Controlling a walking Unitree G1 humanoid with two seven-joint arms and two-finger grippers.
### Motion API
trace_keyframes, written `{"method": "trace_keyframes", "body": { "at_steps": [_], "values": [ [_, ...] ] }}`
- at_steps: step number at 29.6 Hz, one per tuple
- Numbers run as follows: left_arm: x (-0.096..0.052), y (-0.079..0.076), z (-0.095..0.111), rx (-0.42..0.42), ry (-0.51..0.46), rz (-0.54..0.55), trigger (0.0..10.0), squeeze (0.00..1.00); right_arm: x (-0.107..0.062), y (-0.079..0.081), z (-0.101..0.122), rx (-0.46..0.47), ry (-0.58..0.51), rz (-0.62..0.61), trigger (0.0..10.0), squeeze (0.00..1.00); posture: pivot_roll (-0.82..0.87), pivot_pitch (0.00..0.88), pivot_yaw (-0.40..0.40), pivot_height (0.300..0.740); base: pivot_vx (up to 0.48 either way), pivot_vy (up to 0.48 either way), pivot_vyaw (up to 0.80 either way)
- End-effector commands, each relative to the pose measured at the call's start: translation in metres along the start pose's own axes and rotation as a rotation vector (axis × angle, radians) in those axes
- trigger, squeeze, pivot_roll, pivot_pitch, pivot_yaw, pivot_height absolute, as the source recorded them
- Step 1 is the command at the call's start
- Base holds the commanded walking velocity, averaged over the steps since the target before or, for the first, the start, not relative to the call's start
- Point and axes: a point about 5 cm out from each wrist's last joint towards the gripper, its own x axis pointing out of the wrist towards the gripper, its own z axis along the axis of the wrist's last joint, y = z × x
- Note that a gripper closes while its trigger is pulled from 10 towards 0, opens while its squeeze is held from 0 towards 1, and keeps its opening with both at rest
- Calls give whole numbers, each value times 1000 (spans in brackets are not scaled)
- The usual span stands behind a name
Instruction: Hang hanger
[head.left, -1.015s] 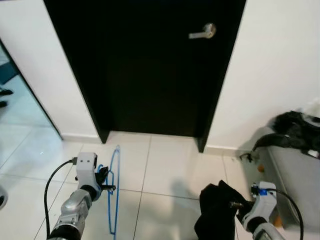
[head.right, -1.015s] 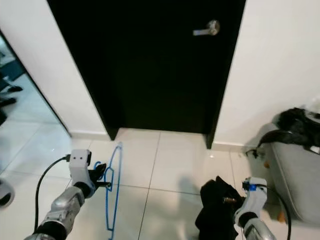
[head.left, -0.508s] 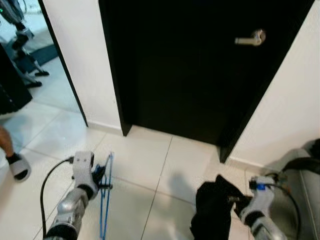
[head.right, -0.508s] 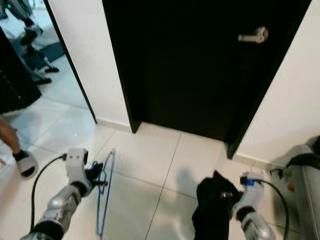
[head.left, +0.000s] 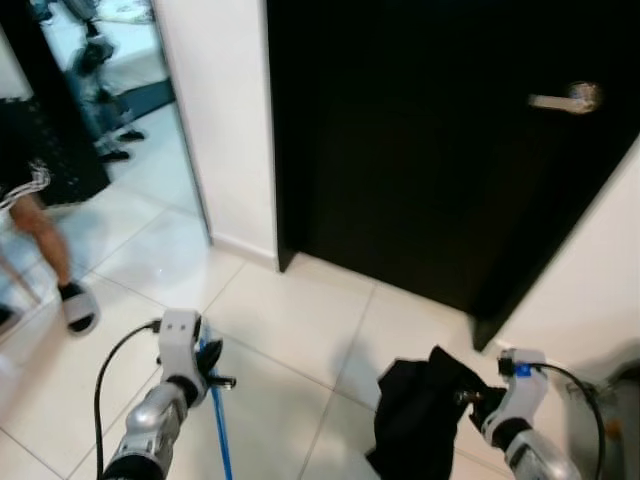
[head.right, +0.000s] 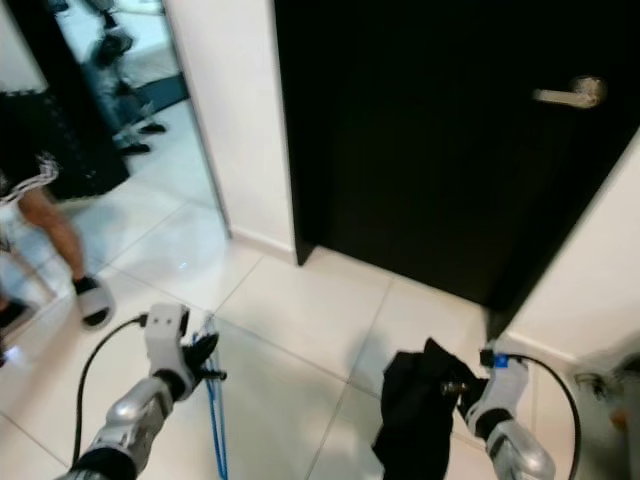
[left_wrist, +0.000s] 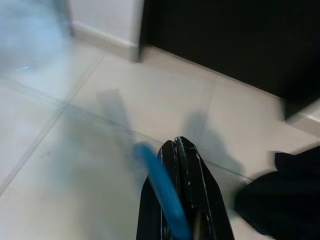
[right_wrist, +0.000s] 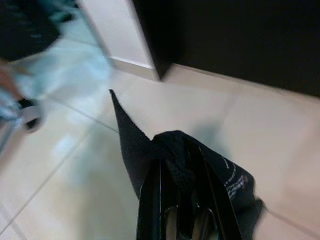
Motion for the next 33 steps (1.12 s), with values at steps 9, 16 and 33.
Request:
{"method": "trace_keyframes", "body": {
  "at_steps": [9,16,33],
  "values": [
    [10,-5,29,55,-105,-3,10000,0,14,10,32,-78,-72,95,10000,0,58,108,-47,740,0,0,764],
    [21,-13,60,133,-179,-11,10000,0,33,34,58,-195,-106,182,10000,0,61,111,-44,740,149,0,325],
    [26,-43,89,192,-264,-40,10000,0,40,79,102,-303,-220,422,10000,0,74,131,-51,740,285,0,604]
  ]
}}
